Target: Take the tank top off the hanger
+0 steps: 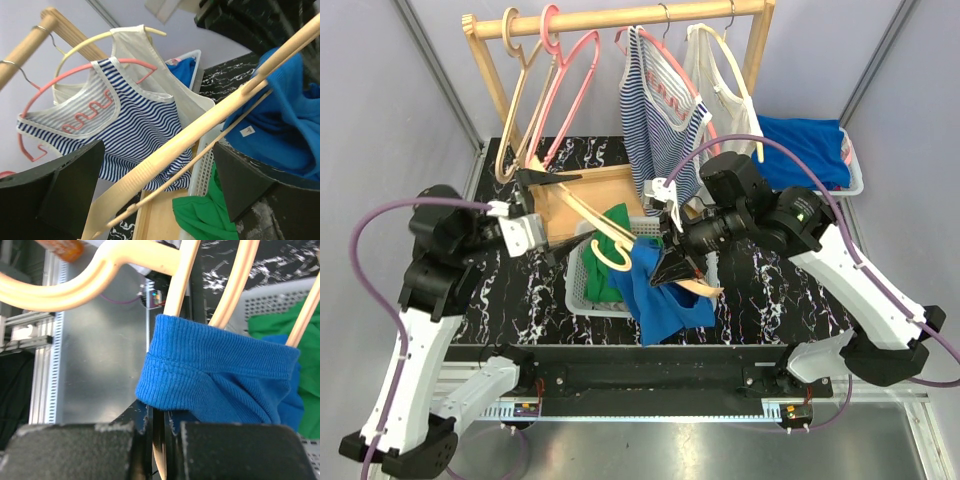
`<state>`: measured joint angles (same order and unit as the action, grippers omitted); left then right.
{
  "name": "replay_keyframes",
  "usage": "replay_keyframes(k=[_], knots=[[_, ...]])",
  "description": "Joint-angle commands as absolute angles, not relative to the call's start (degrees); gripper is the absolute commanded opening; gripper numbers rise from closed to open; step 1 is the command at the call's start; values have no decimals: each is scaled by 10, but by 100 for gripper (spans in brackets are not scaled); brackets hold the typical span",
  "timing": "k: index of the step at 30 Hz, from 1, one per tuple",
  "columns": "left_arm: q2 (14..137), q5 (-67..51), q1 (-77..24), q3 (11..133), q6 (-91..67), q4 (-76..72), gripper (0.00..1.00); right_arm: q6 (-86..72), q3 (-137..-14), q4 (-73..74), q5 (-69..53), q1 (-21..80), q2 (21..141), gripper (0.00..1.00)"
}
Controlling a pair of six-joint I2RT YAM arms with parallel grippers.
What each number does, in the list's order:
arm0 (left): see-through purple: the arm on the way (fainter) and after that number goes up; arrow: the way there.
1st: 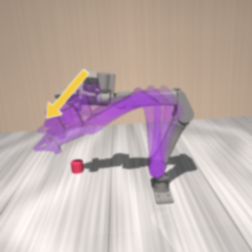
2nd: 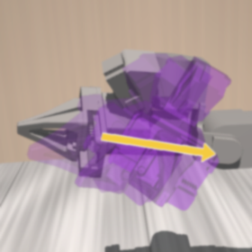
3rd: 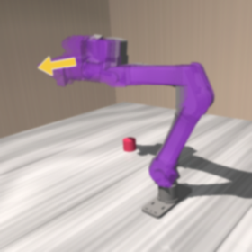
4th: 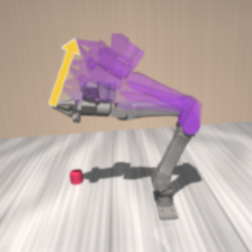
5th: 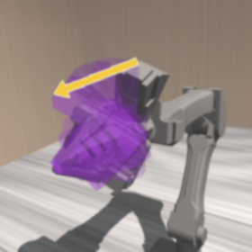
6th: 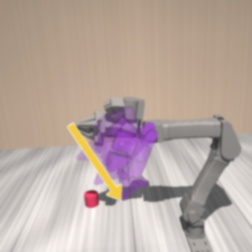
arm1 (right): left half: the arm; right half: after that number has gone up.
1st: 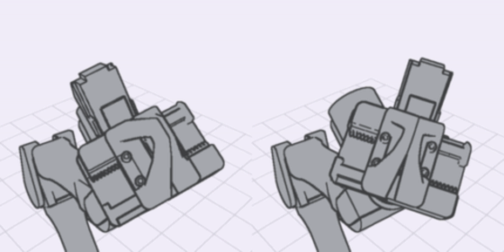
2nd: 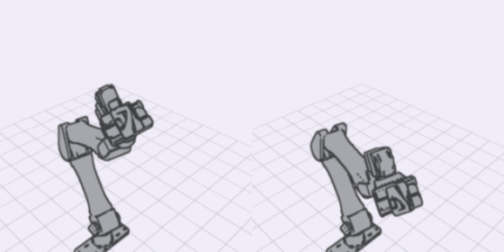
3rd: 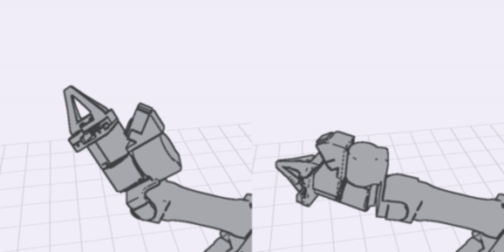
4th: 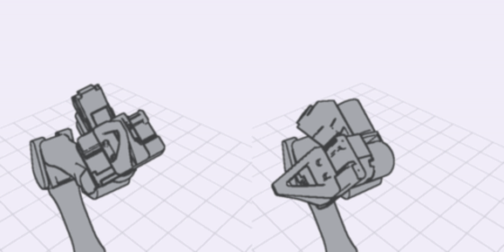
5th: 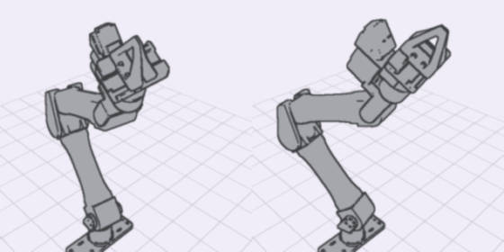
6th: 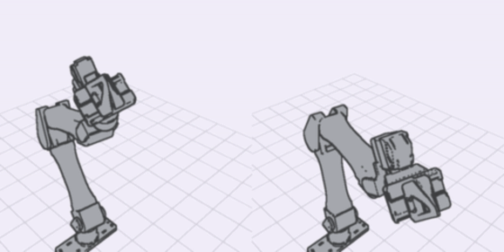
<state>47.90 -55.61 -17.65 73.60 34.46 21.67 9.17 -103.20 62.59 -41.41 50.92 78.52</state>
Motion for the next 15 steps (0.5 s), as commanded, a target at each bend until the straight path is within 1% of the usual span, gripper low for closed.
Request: replay_keyframes(k=[1, 4, 7, 10, 13, 14, 15], knots=[[508, -579, -184, 758, 420, 243, 99, 116, -1087, 623, -492, 508, 780, 0], [519, -583, -185, 775, 474, 299, 99, 114, -1095, 635, -512, 509, 784, 0], [531, -588, -188, 790, 484, 329, 98, 114, -1093, 638, -503, 508, 789, 0], [529, -588, -190, 800, 497, 360, 92, 119, -1098, 637, -488, 508, 788, 0], [524, -587, -192, 803, 515, 393, 79, 120, -1103, 635, -455, 509, 787, 0], [523, -591, -192, 810, 515, 400, 70, 121, -1102, 632, -446, 508, 787, 0], [522, -593, -193, 813, 515, 406, 64, 123, -1100, 632, -438, 508, 789, 0]])
